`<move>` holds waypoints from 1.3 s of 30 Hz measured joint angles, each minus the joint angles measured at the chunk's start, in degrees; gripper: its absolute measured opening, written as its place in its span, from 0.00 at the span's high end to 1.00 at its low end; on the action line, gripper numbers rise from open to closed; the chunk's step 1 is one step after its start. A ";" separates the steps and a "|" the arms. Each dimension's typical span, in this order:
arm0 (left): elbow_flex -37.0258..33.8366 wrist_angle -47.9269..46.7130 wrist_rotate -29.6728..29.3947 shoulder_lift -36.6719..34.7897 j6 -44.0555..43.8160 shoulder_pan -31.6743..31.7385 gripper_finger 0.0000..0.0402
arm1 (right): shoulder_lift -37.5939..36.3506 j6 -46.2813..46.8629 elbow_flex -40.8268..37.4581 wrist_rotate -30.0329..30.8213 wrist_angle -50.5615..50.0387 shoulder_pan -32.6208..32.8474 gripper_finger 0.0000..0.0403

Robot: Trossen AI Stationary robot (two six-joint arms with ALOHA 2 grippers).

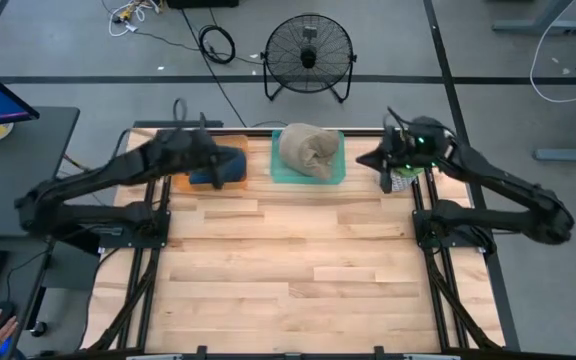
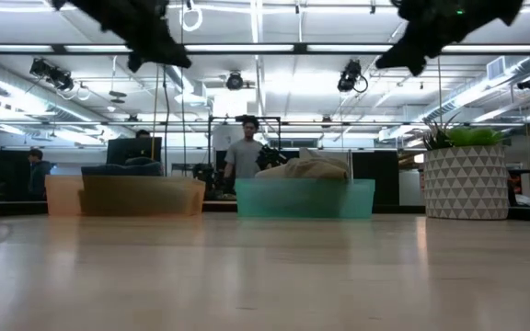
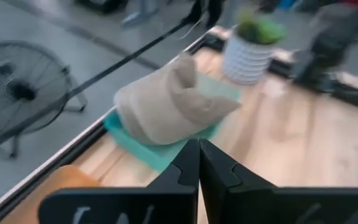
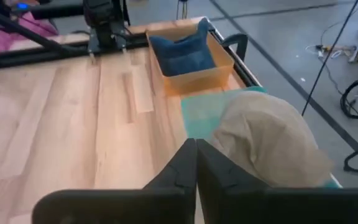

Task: Pick & Place hat
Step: Return to Home Position

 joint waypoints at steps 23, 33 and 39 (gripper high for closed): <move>-48.27 46.24 11.60 -31.89 -0.74 -2.39 0.99 | -34.74 10.59 -30.57 -4.20 17.17 0.02 0.98; -48.94 41.58 18.45 -41.28 -0.08 -2.36 0.99 | -45.96 15.38 -34.21 -4.08 19.02 0.02 0.98; -48.93 37.36 18.43 -44.18 -0.21 -2.37 0.99 | -48.83 19.54 -35.53 -3.97 22.68 0.02 0.98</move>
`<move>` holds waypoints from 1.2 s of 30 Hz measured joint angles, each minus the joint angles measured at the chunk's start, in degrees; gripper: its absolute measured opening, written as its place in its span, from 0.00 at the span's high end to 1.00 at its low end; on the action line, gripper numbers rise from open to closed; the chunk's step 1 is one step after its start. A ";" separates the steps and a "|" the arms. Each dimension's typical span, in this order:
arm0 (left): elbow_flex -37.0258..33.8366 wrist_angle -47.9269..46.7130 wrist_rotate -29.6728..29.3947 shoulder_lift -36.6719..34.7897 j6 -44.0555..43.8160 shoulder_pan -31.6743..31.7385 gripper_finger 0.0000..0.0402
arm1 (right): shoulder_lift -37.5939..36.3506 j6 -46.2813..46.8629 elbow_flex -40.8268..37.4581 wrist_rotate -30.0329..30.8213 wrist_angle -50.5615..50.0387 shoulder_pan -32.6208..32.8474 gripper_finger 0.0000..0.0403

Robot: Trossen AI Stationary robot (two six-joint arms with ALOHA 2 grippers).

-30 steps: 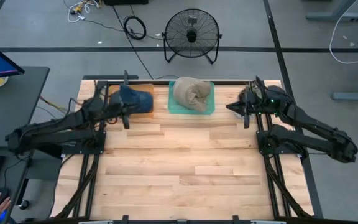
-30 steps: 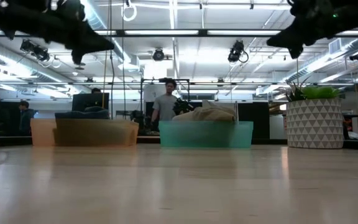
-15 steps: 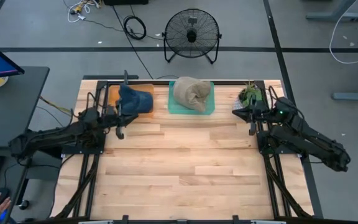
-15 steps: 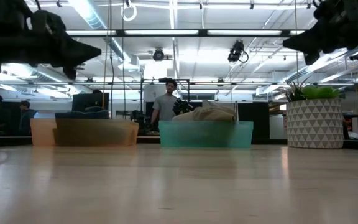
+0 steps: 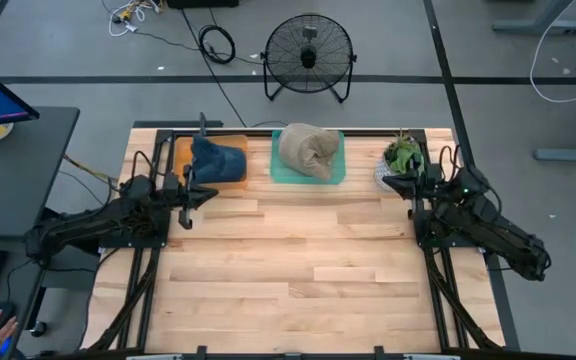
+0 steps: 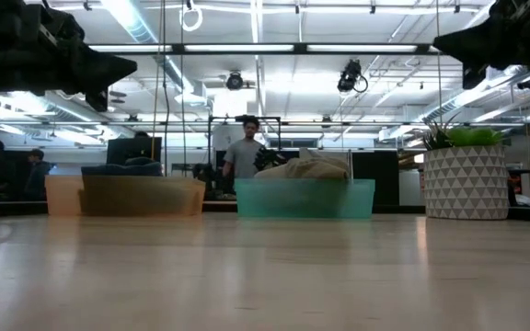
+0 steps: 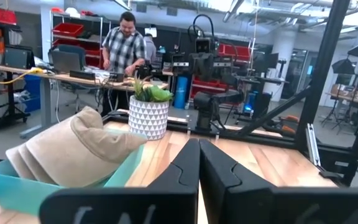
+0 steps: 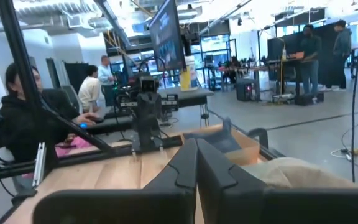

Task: Pick & Place hat
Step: Return to Home Position

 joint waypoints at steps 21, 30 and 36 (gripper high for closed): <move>-0.87 -1.98 -7.17 1.02 1.04 -8.38 0.99 | -0.38 0.78 -11.71 12.44 5.85 10.49 0.98; -0.90 -6.90 -8.17 2.65 -2.03 -9.16 0.95 | -0.35 -1.96 -11.69 13.23 5.79 13.18 0.98; -0.90 -6.89 -8.17 2.67 -2.02 -9.16 0.94 | -0.35 -2.21 -11.69 13.23 5.79 13.18 0.98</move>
